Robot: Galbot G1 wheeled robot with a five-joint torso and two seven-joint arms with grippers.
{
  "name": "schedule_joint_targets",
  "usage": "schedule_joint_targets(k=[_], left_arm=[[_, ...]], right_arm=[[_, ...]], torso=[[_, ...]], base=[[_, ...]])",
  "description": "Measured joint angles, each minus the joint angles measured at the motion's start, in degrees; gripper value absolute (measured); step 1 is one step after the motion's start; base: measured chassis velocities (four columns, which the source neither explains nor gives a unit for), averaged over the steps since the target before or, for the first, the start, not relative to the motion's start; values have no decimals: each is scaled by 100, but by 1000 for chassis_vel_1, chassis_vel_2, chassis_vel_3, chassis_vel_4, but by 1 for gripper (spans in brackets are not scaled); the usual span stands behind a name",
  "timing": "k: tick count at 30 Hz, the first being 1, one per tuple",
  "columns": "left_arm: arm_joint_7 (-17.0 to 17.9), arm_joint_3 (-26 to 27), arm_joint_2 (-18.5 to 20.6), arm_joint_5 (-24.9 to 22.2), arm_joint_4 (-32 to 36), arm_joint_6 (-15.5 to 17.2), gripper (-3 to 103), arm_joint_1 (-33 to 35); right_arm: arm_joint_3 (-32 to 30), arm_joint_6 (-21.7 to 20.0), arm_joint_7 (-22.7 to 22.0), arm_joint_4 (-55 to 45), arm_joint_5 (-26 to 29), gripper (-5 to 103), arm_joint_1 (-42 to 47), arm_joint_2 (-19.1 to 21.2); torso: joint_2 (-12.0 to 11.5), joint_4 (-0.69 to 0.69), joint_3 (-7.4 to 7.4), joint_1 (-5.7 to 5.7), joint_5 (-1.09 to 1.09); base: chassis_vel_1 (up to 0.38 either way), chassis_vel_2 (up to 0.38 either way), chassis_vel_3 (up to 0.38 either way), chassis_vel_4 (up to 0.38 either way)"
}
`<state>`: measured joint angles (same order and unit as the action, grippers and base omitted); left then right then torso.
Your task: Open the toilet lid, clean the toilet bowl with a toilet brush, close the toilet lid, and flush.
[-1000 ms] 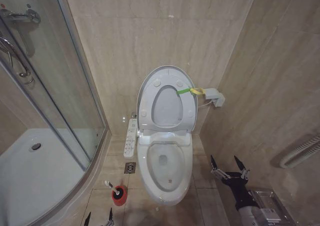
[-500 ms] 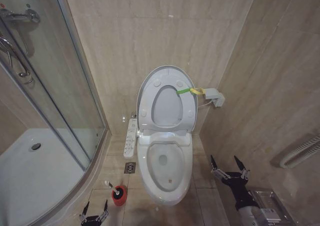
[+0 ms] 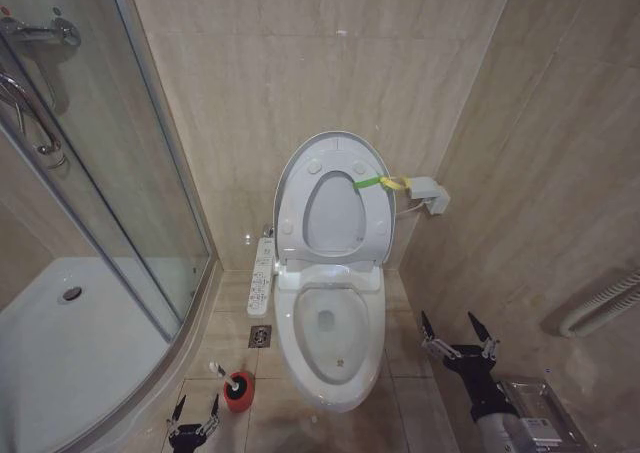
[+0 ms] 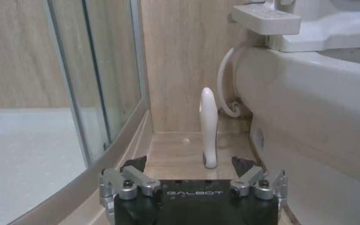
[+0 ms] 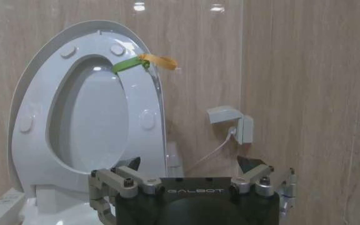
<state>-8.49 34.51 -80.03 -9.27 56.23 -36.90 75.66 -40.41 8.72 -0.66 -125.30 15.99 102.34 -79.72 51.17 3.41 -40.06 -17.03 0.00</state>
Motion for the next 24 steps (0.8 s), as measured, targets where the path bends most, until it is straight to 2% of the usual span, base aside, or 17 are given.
schedule_joint_targets(k=[24], left_arm=[[-130, -108, 103, 30, -409, 63, 91, -604]], right_arm=[[0, 0, 0, 0, 0, 100, 0, 0]], torso=[[1, 0, 0, 0, 0]], base=[[0, 0, 0, 0]])
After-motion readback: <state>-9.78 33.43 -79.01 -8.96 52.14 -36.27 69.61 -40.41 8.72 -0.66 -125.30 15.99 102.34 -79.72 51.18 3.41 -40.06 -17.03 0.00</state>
